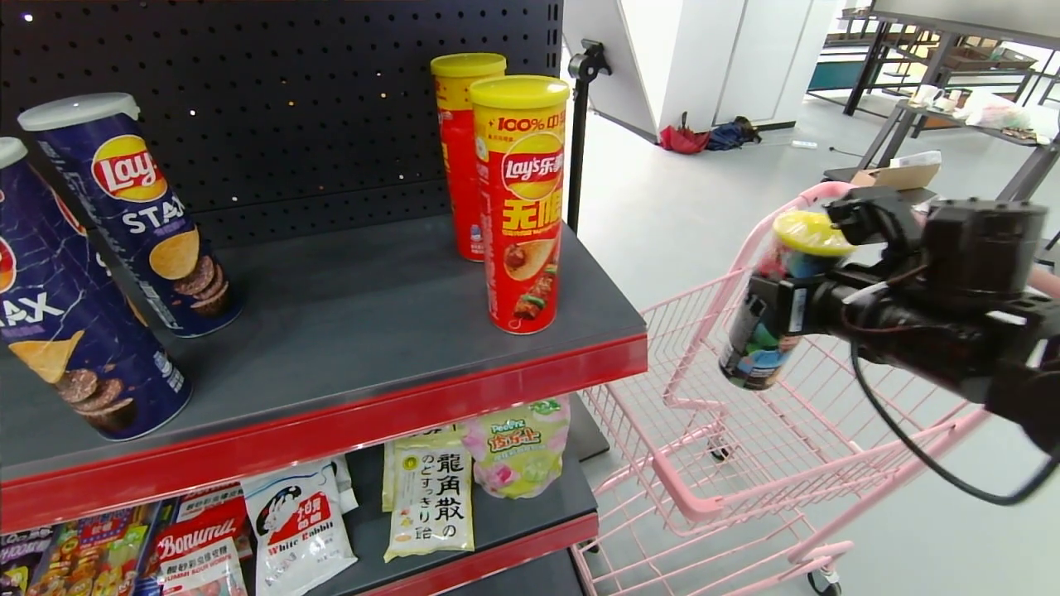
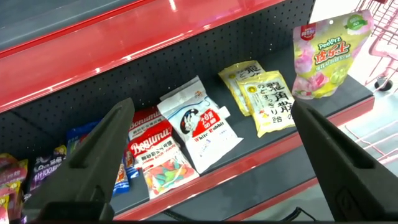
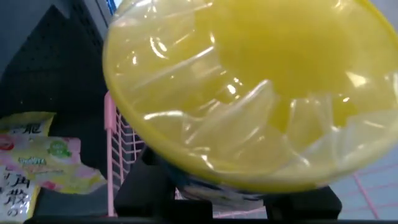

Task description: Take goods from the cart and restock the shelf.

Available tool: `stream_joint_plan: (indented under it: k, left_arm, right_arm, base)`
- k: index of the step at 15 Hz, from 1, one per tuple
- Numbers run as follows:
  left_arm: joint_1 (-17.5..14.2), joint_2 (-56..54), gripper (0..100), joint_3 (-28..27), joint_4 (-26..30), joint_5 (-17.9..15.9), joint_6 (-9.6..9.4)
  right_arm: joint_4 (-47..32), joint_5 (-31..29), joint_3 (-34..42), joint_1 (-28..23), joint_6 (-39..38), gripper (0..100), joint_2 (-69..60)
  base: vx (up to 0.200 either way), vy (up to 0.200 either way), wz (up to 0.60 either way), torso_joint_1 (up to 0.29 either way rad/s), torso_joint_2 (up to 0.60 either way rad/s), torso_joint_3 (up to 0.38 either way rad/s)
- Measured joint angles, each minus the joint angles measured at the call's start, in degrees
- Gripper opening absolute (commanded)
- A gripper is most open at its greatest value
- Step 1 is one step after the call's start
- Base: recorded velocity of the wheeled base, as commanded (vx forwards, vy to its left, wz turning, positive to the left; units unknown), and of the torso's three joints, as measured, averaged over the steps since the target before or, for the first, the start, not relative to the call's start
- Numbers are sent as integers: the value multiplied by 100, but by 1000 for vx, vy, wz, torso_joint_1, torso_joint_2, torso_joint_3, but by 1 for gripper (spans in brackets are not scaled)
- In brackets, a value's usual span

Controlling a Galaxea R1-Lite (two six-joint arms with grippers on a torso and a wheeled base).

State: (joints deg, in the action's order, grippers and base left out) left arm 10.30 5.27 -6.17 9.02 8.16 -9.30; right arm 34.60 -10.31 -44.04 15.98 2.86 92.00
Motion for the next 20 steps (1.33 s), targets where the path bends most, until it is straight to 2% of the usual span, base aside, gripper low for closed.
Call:
stream_joint_plan:
  k: [1,4,6,10,13,20]
  left_arm:
    - [0,0,100,0,0,-11,2]
    - [4,0,100,11,-11,-345,28]
    - [6,0,100,11,-13,-354,38]
    - [4,0,100,11,-13,-305,35]
    - [2,0,100,11,-13,-305,35]
    - [6,0,100,11,-16,-299,35]
  right_arm:
    - [-525,-46,78,5,52,0,-568]
    - [-2402,-208,352,6,215,0,-2433]
    - [-3649,-304,612,5,329,0,-3806]
    - [-5205,-394,1207,-110,660,0,-5967]
    - [-5364,-405,1417,-247,745,0,-6695]
    - [-5357,-361,1545,-256,750,0,-6938]
  base:
    - [0,0,0,0,0,0]
    - [0,0,0,0,0,0]
    - [0,0,0,0,0,0]
    - [0,0,0,0,0,0]
    - [0,0,0,98,-294,-185]
    - [0,0,0,205,-526,-325]
